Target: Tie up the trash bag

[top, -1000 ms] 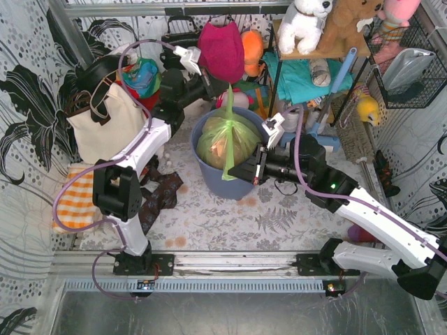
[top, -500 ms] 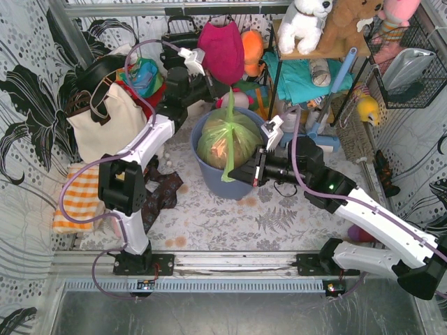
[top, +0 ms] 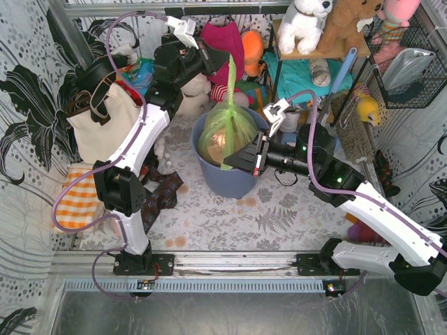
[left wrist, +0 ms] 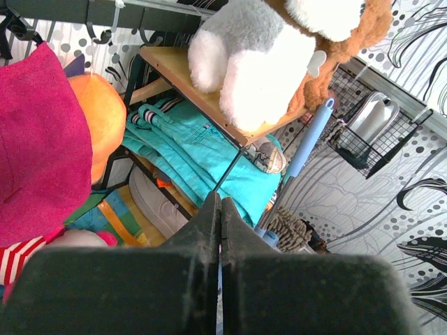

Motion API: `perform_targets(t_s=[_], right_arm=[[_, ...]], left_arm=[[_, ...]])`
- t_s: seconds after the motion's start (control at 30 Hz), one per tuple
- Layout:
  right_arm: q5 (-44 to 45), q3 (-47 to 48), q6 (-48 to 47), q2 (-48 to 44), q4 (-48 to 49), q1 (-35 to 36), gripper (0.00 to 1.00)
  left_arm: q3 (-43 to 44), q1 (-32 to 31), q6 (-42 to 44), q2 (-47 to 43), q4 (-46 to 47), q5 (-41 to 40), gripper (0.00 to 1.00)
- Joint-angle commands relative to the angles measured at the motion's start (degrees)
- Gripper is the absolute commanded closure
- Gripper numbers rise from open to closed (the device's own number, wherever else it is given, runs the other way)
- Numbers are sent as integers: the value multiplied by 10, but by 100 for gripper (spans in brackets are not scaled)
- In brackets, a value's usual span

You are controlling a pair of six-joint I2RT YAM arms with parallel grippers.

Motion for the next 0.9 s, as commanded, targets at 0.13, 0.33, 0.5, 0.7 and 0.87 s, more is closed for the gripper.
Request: perform_targets(t_s=[0.13,0.33,0.5,0.7,0.87], right_arm=[[1,-44,-1,-27,-4,3,100],[95,-33,-43,-38,-87,2,96],[121,-8,-51,-9,-119,2,63],[132,11,-33,27,-130,2,44],[137,1,-29,48,-110,2,43]], left_arm=[[-30,0,11,10,14,-14,100],[-71,-1,-12,12,29,19,100],[-119,-1,-26,0,56,34,100],[-140,-2,-30,-6,65,37,100],[-141,-2,-30,-5,67,39,100]])
